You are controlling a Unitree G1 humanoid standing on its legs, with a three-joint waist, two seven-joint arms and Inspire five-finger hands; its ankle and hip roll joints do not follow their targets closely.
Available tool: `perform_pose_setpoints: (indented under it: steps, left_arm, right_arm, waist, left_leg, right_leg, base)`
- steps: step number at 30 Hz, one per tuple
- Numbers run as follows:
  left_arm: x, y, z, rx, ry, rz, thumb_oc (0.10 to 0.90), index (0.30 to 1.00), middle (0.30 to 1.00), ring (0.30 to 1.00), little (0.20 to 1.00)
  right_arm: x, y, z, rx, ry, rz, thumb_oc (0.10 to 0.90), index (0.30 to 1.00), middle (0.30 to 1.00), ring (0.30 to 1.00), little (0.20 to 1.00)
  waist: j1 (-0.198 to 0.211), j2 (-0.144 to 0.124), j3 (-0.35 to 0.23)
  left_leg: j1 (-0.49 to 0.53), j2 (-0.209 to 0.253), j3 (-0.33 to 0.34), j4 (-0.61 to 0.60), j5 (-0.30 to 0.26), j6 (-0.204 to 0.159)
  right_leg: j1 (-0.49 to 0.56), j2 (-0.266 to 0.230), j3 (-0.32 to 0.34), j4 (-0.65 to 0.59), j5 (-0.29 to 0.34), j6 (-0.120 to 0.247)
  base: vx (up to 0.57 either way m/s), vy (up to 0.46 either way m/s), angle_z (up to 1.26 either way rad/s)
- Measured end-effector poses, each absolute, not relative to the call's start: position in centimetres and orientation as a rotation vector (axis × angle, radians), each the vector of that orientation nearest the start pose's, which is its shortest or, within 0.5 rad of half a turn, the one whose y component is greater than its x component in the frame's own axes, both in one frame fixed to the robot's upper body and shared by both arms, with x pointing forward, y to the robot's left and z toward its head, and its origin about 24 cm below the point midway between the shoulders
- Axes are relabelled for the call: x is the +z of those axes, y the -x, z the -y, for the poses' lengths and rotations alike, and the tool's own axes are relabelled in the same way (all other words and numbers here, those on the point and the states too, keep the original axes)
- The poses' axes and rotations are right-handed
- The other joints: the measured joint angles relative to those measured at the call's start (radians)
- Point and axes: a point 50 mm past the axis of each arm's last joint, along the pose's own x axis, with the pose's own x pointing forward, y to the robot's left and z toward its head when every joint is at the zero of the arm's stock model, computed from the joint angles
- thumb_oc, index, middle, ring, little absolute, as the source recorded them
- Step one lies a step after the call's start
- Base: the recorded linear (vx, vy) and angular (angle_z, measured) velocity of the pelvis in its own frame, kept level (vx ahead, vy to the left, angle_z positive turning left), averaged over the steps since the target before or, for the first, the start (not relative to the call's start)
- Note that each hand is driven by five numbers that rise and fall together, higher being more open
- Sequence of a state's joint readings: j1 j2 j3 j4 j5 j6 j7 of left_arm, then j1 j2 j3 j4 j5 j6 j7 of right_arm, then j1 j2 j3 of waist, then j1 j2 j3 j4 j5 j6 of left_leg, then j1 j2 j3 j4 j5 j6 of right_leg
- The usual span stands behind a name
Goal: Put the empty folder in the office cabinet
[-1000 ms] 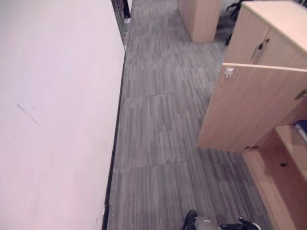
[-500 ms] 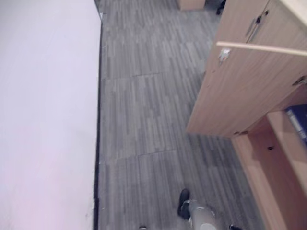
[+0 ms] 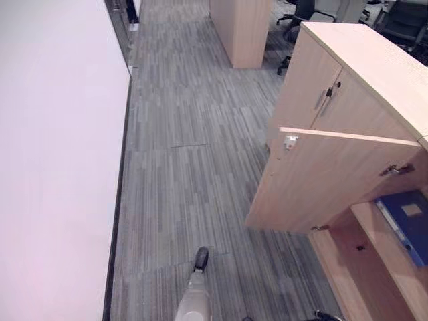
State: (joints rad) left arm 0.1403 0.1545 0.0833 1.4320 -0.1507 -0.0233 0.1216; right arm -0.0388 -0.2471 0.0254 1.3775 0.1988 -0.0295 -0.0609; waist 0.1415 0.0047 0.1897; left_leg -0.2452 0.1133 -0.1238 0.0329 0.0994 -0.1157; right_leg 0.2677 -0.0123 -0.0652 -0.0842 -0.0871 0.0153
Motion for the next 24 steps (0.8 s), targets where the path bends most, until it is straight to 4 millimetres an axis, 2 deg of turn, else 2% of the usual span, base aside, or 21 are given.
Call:
perform_pose_setpoints:
  steps: [1,2,3,4,5,7,8,9,11,12,13,14,15,16,17,18,19,20,21,23,24]
  left_arm:
    - [-17.5,2.4,-22.2,0.428,-0.032,-1.544,0.8,0.9,0.9,0.9,0.9]
    - [-17.4,2.3,-22.3,0.431,-0.037,-1.54,0.8,0.9,0.9,0.9,0.9]
    - [-17.3,1.1,-23.1,0.439,-0.059,-1.503,0.8,0.9,0.9,0.9,0.9]
    - [-17.3,0.4,-23.4,0.439,-0.068,-1.482,0.8,0.9,0.9,0.9,0.9]
    - [-17.2,-0.2,-23.7,0.443,-0.083,-1.465,0.8,0.9,0.9,0.9,0.9]
    - [-17.0,-0.9,-24.5,0.452,-0.107,-1.422,0.8,0.9,0.9,0.9,0.9]
    - [-16.9,-1.1,-25.0,0.46,-0.115,-1.416,0.8,0.9,0.9,0.9,0.9]
    - [-16.6,-1.9,-25.8,0.47,-0.132,-1.396,0.8,0.9,0.9,0.9,0.9]
    - [-16.4,-2.6,-26.2,0.47,-0.145,-1.367,0.8,0.9,0.9,0.9,0.9]
    - [-16.4,-2.9,-26.3,0.464,-0.153,-1.363,0.8,0.9,0.9,0.9,0.9]
    - [-16.2,-3.3,-26.7,0.463,-0.166,-1.352,0.8,0.9,0.9,0.9,0.9]
    - [-16.4,-4.0,-25.9,0.447,-0.154,-1.35,0.8,0.9,0.9,0.9,0.9]
    - [-16.8,-3.0,-25.0,0.434,-0.133,-1.391,0.8,0.9,0.9,0.9,0.9]
    - [-17.0,-2.3,-24.4,0.425,-0.124,-1.417,0.8,0.9,0.9,0.9,0.9]
    - [-17.1,-2.0,-24.1,0.41,-0.128,-1.419,0.8,0.9,0.9,0.9,0.9]
    - [-17.0,-2.0,-24.1,0.407,-0.133,-1.416,0.8,0.9,0.9,0.9,0.9]
    - [-16.9,-2.2,-24.6,0.412,-0.144,-1.412,0.8,0.9,0.9,0.9,0.9]
    - [-16.8,-2.5,-25.0,0.42,-0.153,-1.41,0.8,0.9,0.9,0.9,0.9]
    - [-17.0,-2.1,-24.5,0.411,-0.141,-1.422,0.8,0.9,0.9,0.9,0.9]
    - [-17.0,-0.7,-24.4,0.407,-0.15,-1.458,0.8,0.9,0.9,0.9,0.9]
    - [-17.0,-0.7,-24.4,0.404,-0.153,-1.455,0.8,0.9,0.9,0.9,0.9]
  right_arm:
    - [-16.3,-6.9,25.1,-0.329,0.099,-1.29,0.8,0.9,0.9,0.9,0.9]
    - [-16.4,-6.6,25.0,-0.329,0.096,-1.296,0.8,0.9,0.9,0.9,0.9]
    - [-16.6,-5.9,24.5,-0.334,0.061,-1.326,0.8,0.9,0.9,0.9,0.9]
    - [-16.7,-5.7,24.2,-0.336,0.049,-1.331,0.8,0.9,0.9,0.9,0.9]
    - [-16.8,-5.7,23.8,-0.336,0.037,-1.332,0.8,0.9,0.9,0.9,0.9]
    - [-16.9,-5.6,23.7,-0.332,0.033,-1.33,0.8,0.9,0.9,0.9,0.9]
    - [-16.9,-5.5,23.5,-0.328,0.031,-1.333,0.8,0.9,0.9,0.9,0.9]
    - [-17.0,-5.5,23.2,-0.325,0.02,-1.337,0.8,0.9,0.9,0.9,0.9]
    - [-17.1,-5.6,22.9,-0.317,0.015,-1.336,0.8,0.9,0.9,0.9,0.9]
    - [-17.1,-5.7,22.7,-0.314,0.008,-1.33,0.8,0.9,0.9,0.9,0.9]
    - [-17.2,-5.8,22.1,-0.304,-0.003,-1.327,0.8,0.9,0.9,0.9,0.9]
    - [-17.0,-6.3,22.5,-0.301,0.005,-1.308,0.8,0.9,0.9,0.9,0.9]
    - [-16.9,-6.5,22.9,-0.306,0.012,-1.299,0.8,0.9,0.9,0.9,0.9]
    - [-16.9,-6.3,22.9,-0.307,0.011,-1.305,0.8,0.9,0.9,0.9,0.9]
    - [-16.9,-6.4,22.8,-0.304,0.006,-1.301,0.8,0.9,0.9,0.9,0.9]
    - [-17.0,-6.3,22.7,-0.303,0.003,-1.302,0.8,0.9,0.9,0.9,0.9]
    - [-17.0,-6.6,22.3,-0.295,-0.005,-1.297,0.8,0.9,0.9,0.9,0.9]
    - [-17.0,-6.9,22.1,-0.289,-0.008,-1.286,0.8,0.9,0.9,0.9,0.9]
    - [-16.9,-6.6,22.8,-0.299,0.006,-1.29,0.8,0.9,0.9,0.9,0.9]
    - [-16.9,-6.6,22.8,-0.303,0.007,-1.289,0.8,0.9,0.9,0.9,0.9]
    - [-16.9,-6.7,22.8,-0.305,0.006,-1.282,0.8,0.9,0.9,0.9,0.9]
  waist:
    - [-0.006,0.003,-0.002]
    - [-0.008,-0.004,-0.003]
    - [-0.022,-0.04,-0.015]
    - [-0.029,-0.039,-0.019]
    - [-0.032,-0.035,-0.023]
    - [-0.031,-0.027,-0.042]
    - [-0.034,-0.033,-0.055]
    - [-0.038,-0.049,-0.067]
    - [-0.034,-0.04,-0.079]
    - [-0.036,-0.038,-0.088]
    - [-0.043,-0.081,-0.099]
    - [-0.043,-0.079,-0.094]
    - [-0.043,-0.037,-0.095]
    - [-0.051,-0.03,-0.098]
    - [-0.057,-0.02,-0.096]
    - [-0.061,-0.017,-0.097]
    - [-0.055,-0.034,-0.1]
    - [-0.071,-0.063,-0.094]
    - [-0.067,-0.026,-0.098]
    - [-0.06,-0.024,-0.097]
    - [-0.072,-0.016,-0.097]
  left_leg:
    - [0.006,-0.02,-0.005,0.004,0.057,0.029]
    - [0.009,-0.035,0.006,0.011,0.073,0.037]
    - [0.048,-0.092,0.042,-0.03,0.078,0.052]
    - [0.075,-0.102,0.055,-0.065,0.086,0.071]
    - [0.107,-0.104,0.072,-0.104,0.092,0.08]
    - [0.129,-0.115,0.078,-0.118,0.094,0.096]
    - [0.129,-0.12,0.086,-0.117,0.089,0.106]
    - [0.133,-0.14,0.098,-0.118,0.079,0.126]
    - [0.134,-0.15,0.12,-0.118,0.078,0.127]
    - [0.119,-0.154,0.128,-0.119,0.068,0.118]
    - [0.088,-0.191,0.146,-0.074,0.034,0.111]
    - [-0.028,-0.215,0.135,0.233,-0.08,0.214]
    - [-0.037,-0.208,0.136,0.266,-0.123,0.215]
    - [-0.017,-0.21,0.149,0.234,-0.13,0.204]
    - [0.009,-0.211,0.15,0.177,-0.125,0.197]
    - [0.026,-0.208,0.154,0.136,-0.123,0.195]
    - [0.046,-0.21,0.18,0.083,-0.117,0.184]
    - [0.014,-0.23,0.201,0.245,-0.151,0.214]
    - [0.024,-0.208,0.179,0.298,-0.234,0.236]
    - [0.072,-0.206,0.231,0.219,-0.234,0.213]
    - [0.081,-0.201,0.234,0.197,-0.234,0.213]
  right_leg:
    - [0.016,-0.012,0.011,0.003,-0.018,0.022]
    - [0.016,-0.027,0.016,0.013,-0.025,0.021]
    - [-0.004,-0.1,0.018,0.066,-0.024,0.018]
    - [-0.021,-0.116,0.018,0.101,-0.012,0.007]
    - [-0.039,-0.128,0.021,0.138,0.005,-0.003]
    - [-0.082,-0.136,0.03,0.183,-0.011,0.029]
    - [-0.091,-0.135,0.032,0.174,-0.013,0.035]
    - [-0.115,-0.138,0.017,0.178,0.02,0.025]
    - [-0.127,-0.148,0.033,0.176,0.013,0.033]
    - [-0.145,-0.143,0.031,0.165,0.025,0.01]
    - [-0.172,-0.196,0.017,0.158,0.005,-0.022]
    - [-0.182,-0.23,0.026,0.137,-0.072,0.007]
    - [-0.17,-0.215,0.044,0.129,-0.075,-0.003]
    - [-0.169,-0.22,0.077,0.124,-0.074,-0.006]
    - [-0.176,-0.211,0.084,0.126,-0.059,0.015]
    - [-0.192,-0.192,0.079,0.13,-0.048,0.006]
    - [-0.217,-0.187,0.066,0.132,-0.025,-0.018]
    - [-0.23,-0.224,0.042,0.131,-0.005,0.014]
    - [-0.223,-0.203,0.033,0.131,-0.008,0.021]
    - [-0.226,-0.234,0.051,0.127,-0.009,0.023]
    - [-0.232,-0.229,0.051,0.137,-0.004,0.03]
  base:
    - [0.21,0.286,-0.83]
    - [0.23,0.373,-0.31]
    - [0.15,0.259,-0.29]
    - [0.12,0.27,-0.43]
    - [0.06,0.202,-0.51]
    - [0.09,0.292,-0.63]
    - [0.07,0.216,-0.49]
    - [0.04,0.193,-0.56]
    - [0.04,0.21,-0.46]
    - [0.02,0.119,-0.24]
    - [0.02,0.141,-0.43]
    - [0.02,0.141,-0.61]
    - [0.02,0.109,-0.68]
    - [0.02,0.096,-0.57]
    - [0.02,0.126,-0.48]
    - [0.02,0.097,-0.51]
    - [0.02,0.082,-0.38]
    - [0.03,0.075,-0.49]
    - [0.03,0.075,-0.45]
    - [0.03,0.055,-0.82]
    - [0.04,0.058,-0.71]
